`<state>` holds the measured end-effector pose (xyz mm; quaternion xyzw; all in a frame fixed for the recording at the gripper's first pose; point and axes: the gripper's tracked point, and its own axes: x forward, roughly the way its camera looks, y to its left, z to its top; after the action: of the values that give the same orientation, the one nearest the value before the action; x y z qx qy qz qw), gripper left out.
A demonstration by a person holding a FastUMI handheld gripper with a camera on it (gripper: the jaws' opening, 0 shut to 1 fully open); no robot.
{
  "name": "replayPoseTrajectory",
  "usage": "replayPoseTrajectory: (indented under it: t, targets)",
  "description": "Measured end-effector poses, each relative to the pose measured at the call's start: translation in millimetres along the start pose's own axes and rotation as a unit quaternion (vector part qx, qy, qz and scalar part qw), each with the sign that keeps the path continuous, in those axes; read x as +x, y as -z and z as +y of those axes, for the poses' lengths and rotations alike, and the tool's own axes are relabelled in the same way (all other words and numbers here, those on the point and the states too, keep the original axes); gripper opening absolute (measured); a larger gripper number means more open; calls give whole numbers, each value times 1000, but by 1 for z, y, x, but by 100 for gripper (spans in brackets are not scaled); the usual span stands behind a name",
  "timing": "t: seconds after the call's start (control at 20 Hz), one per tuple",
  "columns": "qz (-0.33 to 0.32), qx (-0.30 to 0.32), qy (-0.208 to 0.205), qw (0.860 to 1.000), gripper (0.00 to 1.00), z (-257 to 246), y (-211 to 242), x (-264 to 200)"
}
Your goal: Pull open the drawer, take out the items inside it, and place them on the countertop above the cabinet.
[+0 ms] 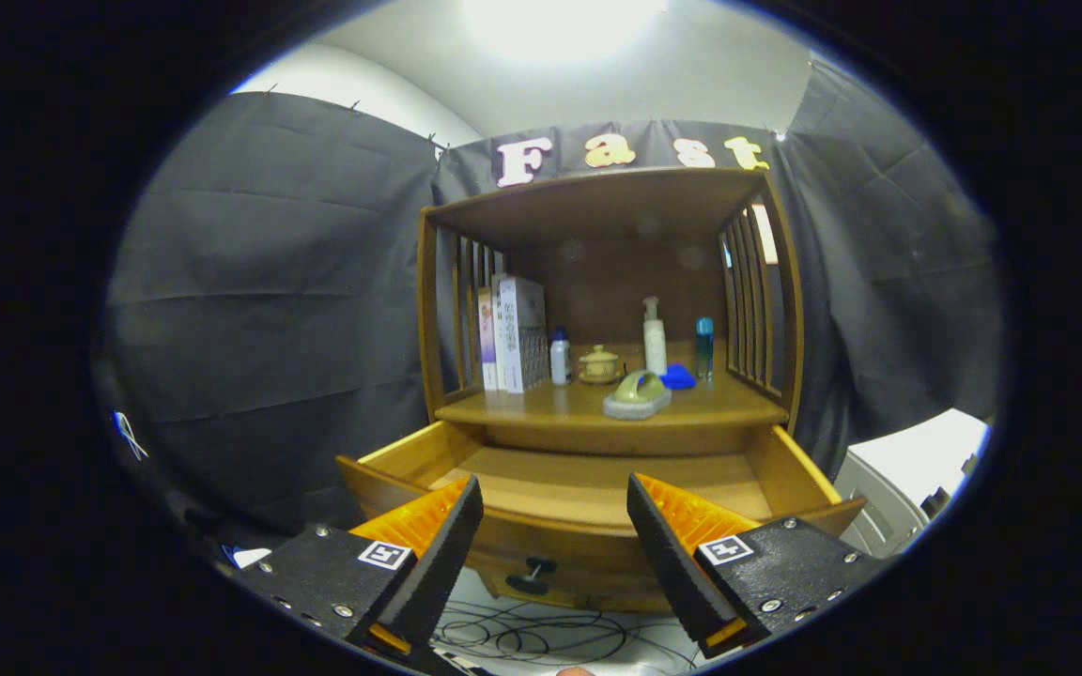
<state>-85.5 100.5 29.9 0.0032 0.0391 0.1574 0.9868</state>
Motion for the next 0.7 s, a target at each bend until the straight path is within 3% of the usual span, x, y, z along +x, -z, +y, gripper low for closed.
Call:
replayPoseTrajectory:
  t: [0.3, 0.7]
  targets:
    - [33, -20, 13, 999, 95, -4, 60, -15]
    - [65, -38, 34, 997, 95, 9, 111, 25]
